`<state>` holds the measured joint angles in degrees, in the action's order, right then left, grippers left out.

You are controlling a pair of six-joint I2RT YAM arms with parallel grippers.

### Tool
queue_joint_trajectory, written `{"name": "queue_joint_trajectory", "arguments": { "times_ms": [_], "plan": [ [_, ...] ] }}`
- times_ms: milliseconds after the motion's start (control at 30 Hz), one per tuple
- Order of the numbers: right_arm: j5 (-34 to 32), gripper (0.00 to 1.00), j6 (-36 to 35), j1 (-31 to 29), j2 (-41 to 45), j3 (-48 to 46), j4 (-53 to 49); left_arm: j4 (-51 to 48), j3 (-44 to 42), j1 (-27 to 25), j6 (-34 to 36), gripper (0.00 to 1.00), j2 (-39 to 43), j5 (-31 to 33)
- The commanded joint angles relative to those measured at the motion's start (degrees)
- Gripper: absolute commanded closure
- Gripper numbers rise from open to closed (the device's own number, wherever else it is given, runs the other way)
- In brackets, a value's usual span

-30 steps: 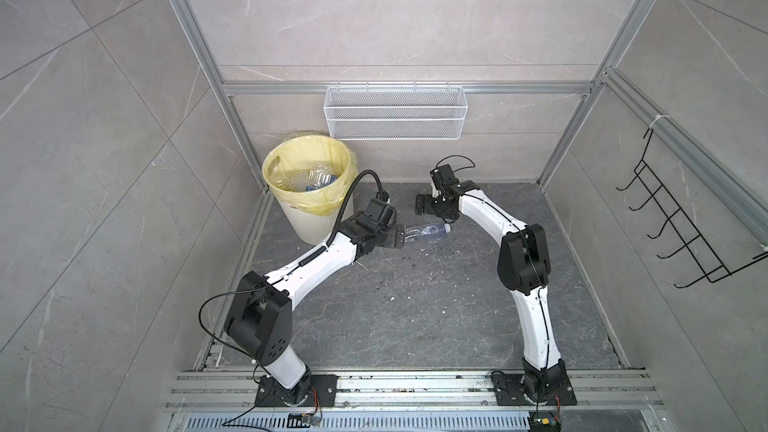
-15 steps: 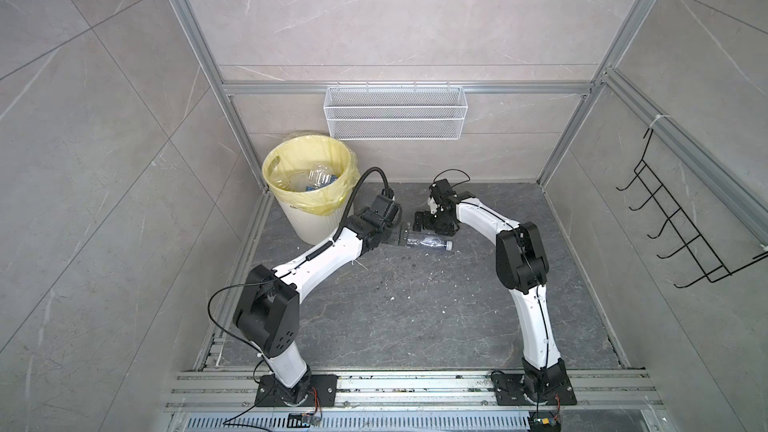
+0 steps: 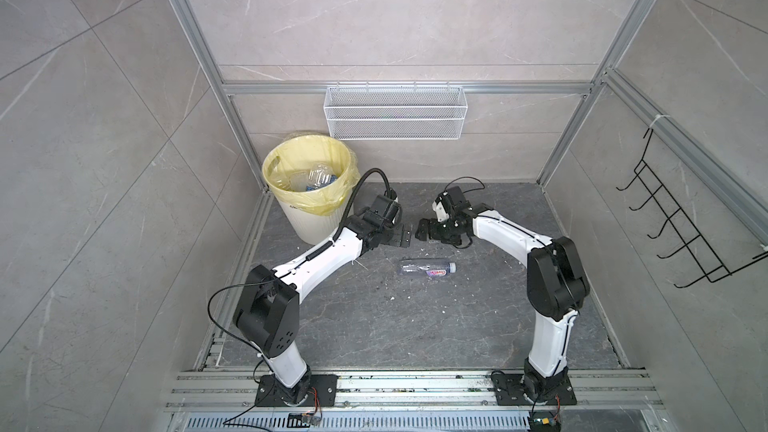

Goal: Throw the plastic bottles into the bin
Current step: 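Move the left gripper back while the right reaches the purple-labelled bottle, then close the right gripper around the purple-labelled bottle lying on the floor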

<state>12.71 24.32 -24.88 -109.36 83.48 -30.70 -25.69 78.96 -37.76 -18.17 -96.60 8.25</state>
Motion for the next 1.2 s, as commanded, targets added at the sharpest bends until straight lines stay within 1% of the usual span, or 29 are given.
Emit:
{"name": "queue_joint_trajectory", "arguments": {
  "times_ms": [0, 67, 133, 200, 333, 533, 633, 833, 1167],
  "plan": [
    [-0.59, 0.00, -2.20, -0.95, 6.90, -5.03, 0.68, -0.24, 0.89, -0.28, 0.18, 0.00, 1.46, -1.60],
    [-2.59, 0.00, -4.13, -2.70, 10.27, -7.82, -0.23, -0.30, 1.06, -0.27, -0.01, 0.00, 1.46, -1.72],
    [-6.20, 0.00, -6.69, -5.55, 12.40, -9.63, -2.19, -0.31, 1.19, -0.22, -0.15, 0.00, 1.50, -1.90],
    [-10.65, 0.00, -9.04, -9.02, 13.50, -10.97, -4.15, -0.28, 1.20, -0.27, -0.20, 0.00, 1.74, -2.17],
    [-15.54, 0.00, -11.13, -13.30, 13.48, -12.52, -5.70, 0.06, 0.74, -0.18, -0.70, 0.00, 2.84, -2.09],
    [-14.45, 0.00, -11.30, -13.69, 14.07, -15.53, -4.23, 3.26, -3.37, 0.93, -2.80, 0.00, 7.52, -0.51],
    [-14.33, 0.00, -11.77, -14.34, 15.11, -17.44, -3.50, 4.28, -4.43, 2.24, -4.01, 0.00, 9.16, -1.25],
    [-16.72, 0.00, -12.69, -15.27, 14.23, -19.79, -2.32, 5.70, -4.93, 5.32, -7.92, 0.00, 9.37, -7.44],
    [-18.39, 0.01, -11.67, -15.37, 11.10, -20.44, -1.56, 5.65, -5.00, 5.48, -7.58, 0.00, 9.07, -7.37]
  ]
}}
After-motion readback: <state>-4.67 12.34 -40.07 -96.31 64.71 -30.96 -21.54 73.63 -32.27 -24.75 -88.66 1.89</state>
